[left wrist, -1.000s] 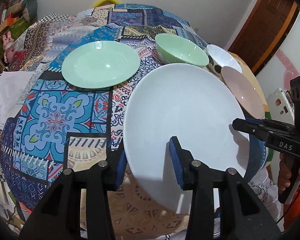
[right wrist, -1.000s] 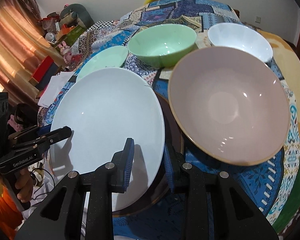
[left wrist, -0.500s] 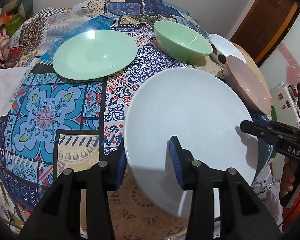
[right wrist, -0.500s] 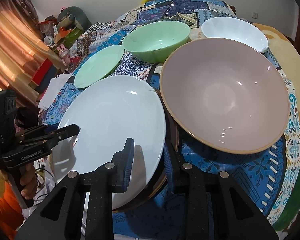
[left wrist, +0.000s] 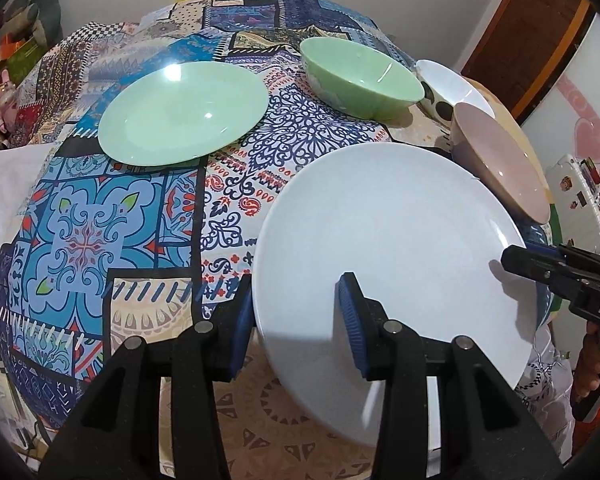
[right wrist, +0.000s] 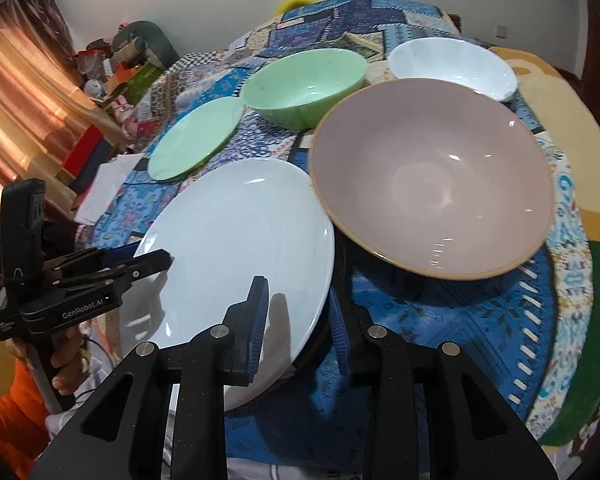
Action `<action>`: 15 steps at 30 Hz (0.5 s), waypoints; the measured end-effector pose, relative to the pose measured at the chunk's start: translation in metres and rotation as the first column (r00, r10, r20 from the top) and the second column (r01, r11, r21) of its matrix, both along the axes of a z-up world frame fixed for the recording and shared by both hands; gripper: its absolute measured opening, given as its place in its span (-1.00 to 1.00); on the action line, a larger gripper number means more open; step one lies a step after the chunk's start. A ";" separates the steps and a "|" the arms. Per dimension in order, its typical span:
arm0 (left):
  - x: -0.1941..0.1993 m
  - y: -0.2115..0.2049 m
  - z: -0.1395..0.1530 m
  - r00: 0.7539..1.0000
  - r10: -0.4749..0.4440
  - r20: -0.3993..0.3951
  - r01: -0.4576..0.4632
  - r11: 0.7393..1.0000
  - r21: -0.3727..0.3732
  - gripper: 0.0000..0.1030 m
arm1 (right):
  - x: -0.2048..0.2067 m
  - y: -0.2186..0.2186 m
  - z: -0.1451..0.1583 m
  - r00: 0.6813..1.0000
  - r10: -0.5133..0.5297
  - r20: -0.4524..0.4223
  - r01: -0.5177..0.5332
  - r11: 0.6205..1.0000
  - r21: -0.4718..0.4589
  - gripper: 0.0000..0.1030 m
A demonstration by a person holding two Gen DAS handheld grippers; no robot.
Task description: Organize plates and bowls
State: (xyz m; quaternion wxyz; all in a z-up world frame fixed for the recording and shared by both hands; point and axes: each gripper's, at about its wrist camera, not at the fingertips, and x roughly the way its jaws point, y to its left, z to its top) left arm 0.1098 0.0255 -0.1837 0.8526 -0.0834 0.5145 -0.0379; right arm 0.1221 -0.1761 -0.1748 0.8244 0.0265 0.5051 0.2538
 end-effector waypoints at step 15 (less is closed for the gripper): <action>-0.015 0.003 0.013 0.999 0.003 0.038 -0.004 1.000 0.021 -0.13 | -0.008 0.018 0.027 0.995 0.033 0.092 -0.032 0.999 -0.010 -0.44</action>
